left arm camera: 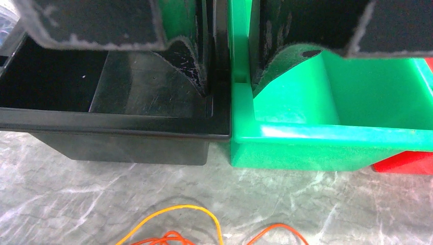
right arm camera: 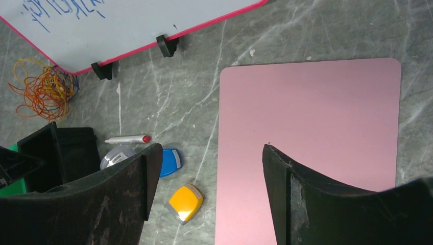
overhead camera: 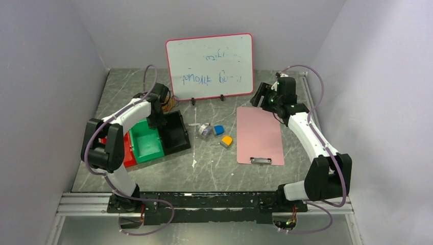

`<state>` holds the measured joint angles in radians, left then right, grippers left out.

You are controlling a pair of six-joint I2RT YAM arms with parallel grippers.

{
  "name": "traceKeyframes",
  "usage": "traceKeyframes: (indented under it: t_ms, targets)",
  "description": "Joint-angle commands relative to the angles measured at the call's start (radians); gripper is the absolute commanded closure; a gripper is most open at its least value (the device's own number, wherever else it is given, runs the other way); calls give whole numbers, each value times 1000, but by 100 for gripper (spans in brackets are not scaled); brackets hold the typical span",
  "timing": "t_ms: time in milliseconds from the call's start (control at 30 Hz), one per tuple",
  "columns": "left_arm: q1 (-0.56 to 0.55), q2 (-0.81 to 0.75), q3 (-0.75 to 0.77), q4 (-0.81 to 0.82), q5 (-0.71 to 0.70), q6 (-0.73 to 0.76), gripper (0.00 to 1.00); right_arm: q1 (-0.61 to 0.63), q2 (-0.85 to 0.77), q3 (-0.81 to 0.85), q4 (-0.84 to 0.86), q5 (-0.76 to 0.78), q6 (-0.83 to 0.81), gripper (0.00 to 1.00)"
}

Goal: Untangle the cables

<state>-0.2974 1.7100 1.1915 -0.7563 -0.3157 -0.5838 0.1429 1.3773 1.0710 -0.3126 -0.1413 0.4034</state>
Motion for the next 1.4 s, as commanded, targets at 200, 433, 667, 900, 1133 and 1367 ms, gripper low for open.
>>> traceKeyframes:
  t_ms: [200, 433, 667, 900, 1133, 1367]
  targets:
    - [1, 97, 83, 66, 135, 15, 71, 9, 13, 15, -2, 13, -10, 25]
    - [2, 98, 119, 66, 156, 29, 53, 14, -3, 0, 9, 34, -10, 22]
    - [5, 30, 122, 81, 166, 58, 42, 53, -41, -6, 30, 89, -23, 14]
    - [31, -166, 88, 124, 133, 115, 33, 208, -48, 26, 65, 200, -36, 11]
    - [230, -420, -41, 229, 140, 126, 29, 476, 84, 129, 96, 264, -7, 11]
    - [390, -546, -138, 256, 83, 142, 29, 704, 335, 333, 106, 294, -4, 12]
